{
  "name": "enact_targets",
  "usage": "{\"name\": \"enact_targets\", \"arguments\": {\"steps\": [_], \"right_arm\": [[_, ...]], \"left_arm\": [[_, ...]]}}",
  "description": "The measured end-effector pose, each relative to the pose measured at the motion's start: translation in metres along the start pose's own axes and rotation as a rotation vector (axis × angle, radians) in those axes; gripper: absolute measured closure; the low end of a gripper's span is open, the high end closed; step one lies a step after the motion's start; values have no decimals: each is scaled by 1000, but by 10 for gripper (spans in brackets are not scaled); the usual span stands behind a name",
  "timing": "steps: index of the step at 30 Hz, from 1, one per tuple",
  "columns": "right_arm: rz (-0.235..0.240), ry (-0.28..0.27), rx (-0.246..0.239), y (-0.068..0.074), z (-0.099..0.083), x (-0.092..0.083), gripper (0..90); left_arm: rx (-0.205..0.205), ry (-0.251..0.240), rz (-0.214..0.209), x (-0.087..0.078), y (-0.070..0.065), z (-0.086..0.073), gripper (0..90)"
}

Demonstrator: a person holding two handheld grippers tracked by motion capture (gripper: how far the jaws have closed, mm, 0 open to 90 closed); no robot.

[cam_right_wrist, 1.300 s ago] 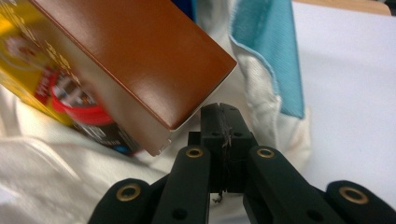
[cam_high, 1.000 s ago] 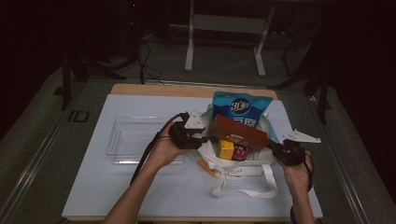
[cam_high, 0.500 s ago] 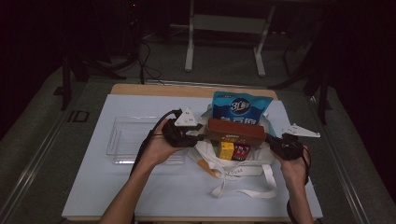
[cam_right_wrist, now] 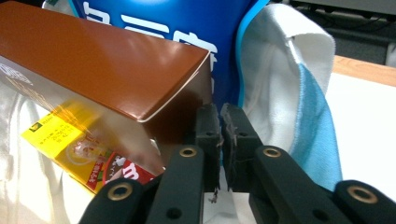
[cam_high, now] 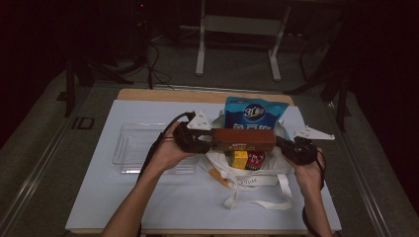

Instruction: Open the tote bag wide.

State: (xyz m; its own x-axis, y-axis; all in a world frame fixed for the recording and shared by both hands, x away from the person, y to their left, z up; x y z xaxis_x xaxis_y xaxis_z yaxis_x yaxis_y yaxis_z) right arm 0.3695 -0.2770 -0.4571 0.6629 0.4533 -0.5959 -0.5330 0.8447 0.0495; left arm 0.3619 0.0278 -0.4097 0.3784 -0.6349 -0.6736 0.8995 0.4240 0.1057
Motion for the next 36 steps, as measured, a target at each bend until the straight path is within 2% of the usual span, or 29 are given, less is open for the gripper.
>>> {"name": "enact_targets", "arguments": {"steps": [4, 6, 8, 13, 15, 19, 21, 25, 32, 34, 36], "right_arm": [[-23, -20, 15, -6, -8, -9, 838], [-31, -27, 6, -8, -13, -15, 837], [-35, -15, -8, -9, -19, -19, 837], [-49, 2, -58, -8, -35, -26, 837], [-63, 3, -60, -9, -40, -29, 836], [-78, 2, -27, -12, -47, -36, 819], [-85, 6, -29, -13, -48, -36, 809], [-112, -8, 17, -18, -50, -40, 759], [-95, 21, 44, -24, -56, -35, 758], [-119, -4, 69, -29, -59, -33, 702], [-137, -32, 102, -33, -59, -38, 682]], "left_arm": [[7, 4, 1, -2, 2, 2, 585], [9, 6, 5, -4, 3, 3, 588], [1, -7, -1, -6, 5, 4, 591], [-7, -3, -3, -5, 9, 2, 592], [-8, -4, -3, -5, 10, 2, 592], [-3, 2, -6, -6, 12, 4, 592], [0, 2, -3, -7, 13, 5, 591], [7, -2, -3, -9, 13, 10, 588], [4, 12, -7, -7, 15, 10, 588], [2, 9, -6, -5, 15, 11, 588], [4, 5, -8, -4, 15, 12, 588]]}}
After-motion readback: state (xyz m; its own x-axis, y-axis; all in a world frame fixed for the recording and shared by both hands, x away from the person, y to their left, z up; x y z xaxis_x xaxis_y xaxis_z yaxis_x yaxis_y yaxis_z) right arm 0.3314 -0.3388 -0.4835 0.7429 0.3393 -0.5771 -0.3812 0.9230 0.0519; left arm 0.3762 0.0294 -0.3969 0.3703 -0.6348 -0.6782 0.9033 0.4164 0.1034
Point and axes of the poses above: each handheld gripper's, and its own axes: x roughly forward along the jaws, z roughly out of its top, y roughly to its left, the point moved 4 cm from there along x, roughly forward along the jaws, and after that the axes turned 6 degrees about y, right-handed, at the moved point
